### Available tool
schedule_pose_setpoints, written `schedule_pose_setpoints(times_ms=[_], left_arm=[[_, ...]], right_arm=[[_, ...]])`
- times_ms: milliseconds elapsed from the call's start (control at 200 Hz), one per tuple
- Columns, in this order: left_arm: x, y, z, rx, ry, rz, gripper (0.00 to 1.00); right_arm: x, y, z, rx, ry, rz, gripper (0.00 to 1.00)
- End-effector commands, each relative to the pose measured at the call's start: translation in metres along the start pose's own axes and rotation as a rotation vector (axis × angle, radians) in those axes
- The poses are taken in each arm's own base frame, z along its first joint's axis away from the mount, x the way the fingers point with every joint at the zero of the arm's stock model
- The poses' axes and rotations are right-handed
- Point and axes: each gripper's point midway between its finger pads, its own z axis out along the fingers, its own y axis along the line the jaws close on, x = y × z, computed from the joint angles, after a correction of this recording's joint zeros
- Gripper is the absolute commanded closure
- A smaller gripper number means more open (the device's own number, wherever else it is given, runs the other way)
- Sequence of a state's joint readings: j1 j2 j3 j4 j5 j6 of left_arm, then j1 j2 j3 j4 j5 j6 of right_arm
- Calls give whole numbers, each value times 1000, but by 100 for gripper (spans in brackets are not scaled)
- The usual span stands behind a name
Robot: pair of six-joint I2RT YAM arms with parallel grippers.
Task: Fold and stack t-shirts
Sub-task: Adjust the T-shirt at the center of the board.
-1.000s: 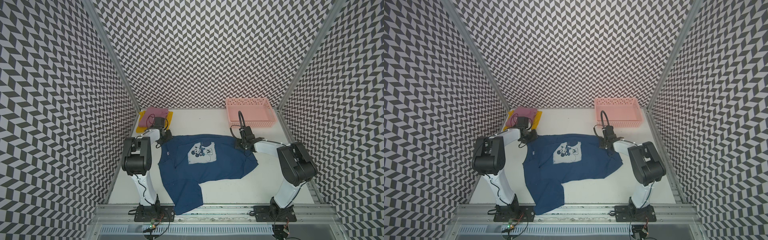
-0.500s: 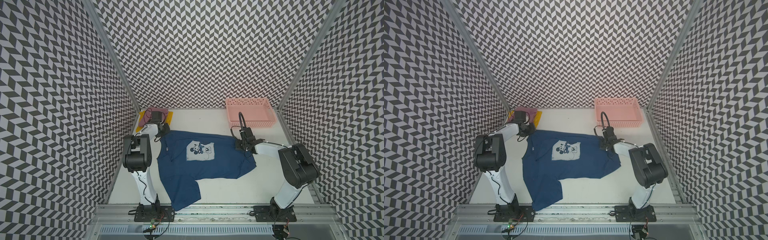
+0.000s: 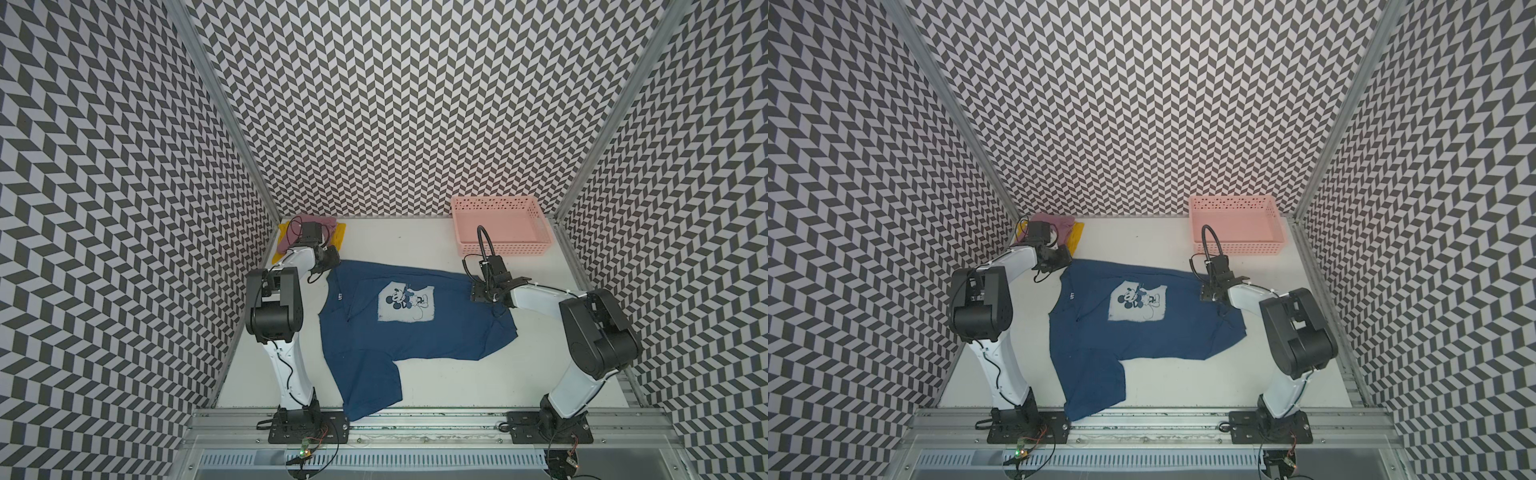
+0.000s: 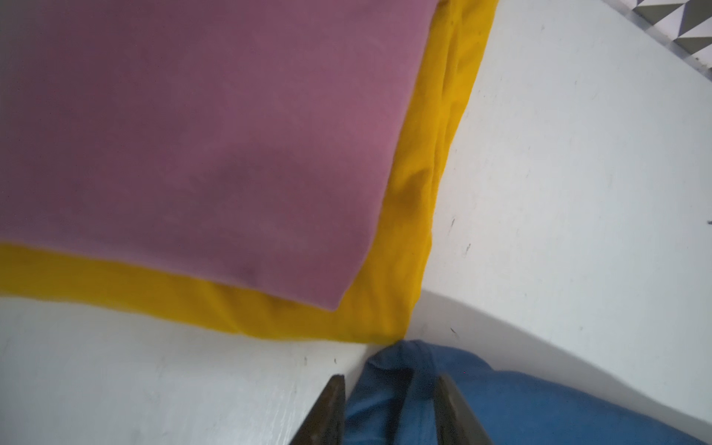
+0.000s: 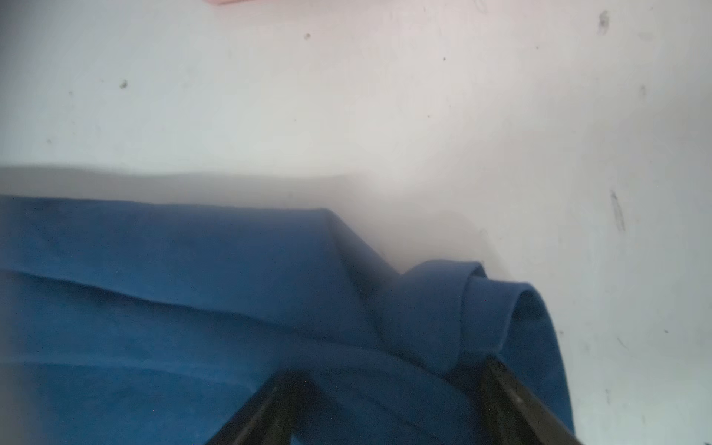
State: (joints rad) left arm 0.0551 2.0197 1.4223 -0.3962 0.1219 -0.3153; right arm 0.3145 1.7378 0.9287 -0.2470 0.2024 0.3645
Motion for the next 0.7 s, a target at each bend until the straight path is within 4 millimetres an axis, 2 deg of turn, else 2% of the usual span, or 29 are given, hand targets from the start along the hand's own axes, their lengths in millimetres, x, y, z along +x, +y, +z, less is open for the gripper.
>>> schedule_pose_setpoints(times_ms=[0,85,175,255,326,406,551,696], left_arm=[[-22,-11,-22,48,-58,-3,59],[-24,-21,-32,92,-74,-6,59],[-31,-38,-54,148,-128,14,57],[-30,-57,-74,204,-161,31,48],[-22,-69,-89,224,-172,57,41],[-6,-81,-102,243,-182,82,35],[28,-101,-123,316,-190,97,30],[41,-103,-144,346,-217,113,30]], right_arm=[[-16,-11,-18,38,-42,29,23],[-38,-1,-36,-17,-107,29,24],[-67,12,-64,-88,-204,30,23],[-86,21,-89,-154,-283,32,23],[-91,23,-103,-178,-304,35,22],[-80,21,-107,-182,-261,30,22],[-39,22,-110,-227,-184,51,22],[-2,18,-110,-232,-89,67,28]])
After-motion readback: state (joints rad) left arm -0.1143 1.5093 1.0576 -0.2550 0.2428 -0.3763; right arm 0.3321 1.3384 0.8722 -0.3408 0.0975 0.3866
